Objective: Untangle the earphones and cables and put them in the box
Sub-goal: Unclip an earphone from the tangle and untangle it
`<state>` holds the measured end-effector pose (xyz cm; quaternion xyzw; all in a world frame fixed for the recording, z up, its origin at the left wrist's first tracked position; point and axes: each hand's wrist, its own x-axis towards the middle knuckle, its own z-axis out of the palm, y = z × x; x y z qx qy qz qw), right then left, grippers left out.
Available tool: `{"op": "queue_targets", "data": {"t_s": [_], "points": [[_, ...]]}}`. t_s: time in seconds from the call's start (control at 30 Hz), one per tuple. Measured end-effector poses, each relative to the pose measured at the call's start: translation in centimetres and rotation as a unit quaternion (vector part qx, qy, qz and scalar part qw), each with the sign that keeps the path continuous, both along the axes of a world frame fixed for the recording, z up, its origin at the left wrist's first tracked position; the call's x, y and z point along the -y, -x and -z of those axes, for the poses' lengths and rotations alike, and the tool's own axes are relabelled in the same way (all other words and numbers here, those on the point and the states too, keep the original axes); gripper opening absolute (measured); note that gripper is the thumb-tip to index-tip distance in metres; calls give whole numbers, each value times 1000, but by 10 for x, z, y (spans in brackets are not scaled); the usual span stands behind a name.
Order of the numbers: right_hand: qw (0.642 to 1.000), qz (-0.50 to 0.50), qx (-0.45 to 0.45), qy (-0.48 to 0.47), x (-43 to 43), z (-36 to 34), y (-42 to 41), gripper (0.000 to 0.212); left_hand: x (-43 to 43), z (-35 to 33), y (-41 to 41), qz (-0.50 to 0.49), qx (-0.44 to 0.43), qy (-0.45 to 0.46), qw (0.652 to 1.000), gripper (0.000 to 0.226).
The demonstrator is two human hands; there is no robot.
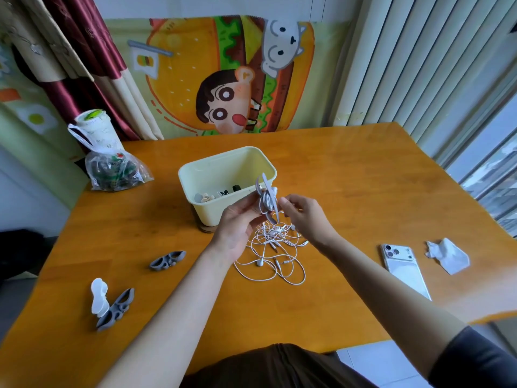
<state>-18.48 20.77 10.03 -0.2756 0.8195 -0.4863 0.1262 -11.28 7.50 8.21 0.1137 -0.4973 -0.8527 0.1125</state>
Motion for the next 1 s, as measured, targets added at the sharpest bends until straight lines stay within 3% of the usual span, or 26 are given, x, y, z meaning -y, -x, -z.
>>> {"op": "queue_targets", "data": {"t_s": [0.37, 0.63, 0.73, 0.83, 1.0], "points": [[995, -16, 94, 14, 6, 11, -23, 32, -5, 2, 8, -102, 34, -106, 988, 24], [995, -16, 101, 3, 4, 10, -24, 30, -11, 6, 10, -164, 47, -99, 980, 24], [997, -28, 67, -27, 6, 9, -25, 29, -7, 11, 11, -207, 59, -37, 976, 25], [997, -38, 36, -51, 8, 2, -23, 27, -1, 19, 10, -227, 95, 101, 964, 26], [991, -86, -28, -101, -1, -17, -11, 25, 8, 29, 3, -211, 138, 316, 915, 24]]}}
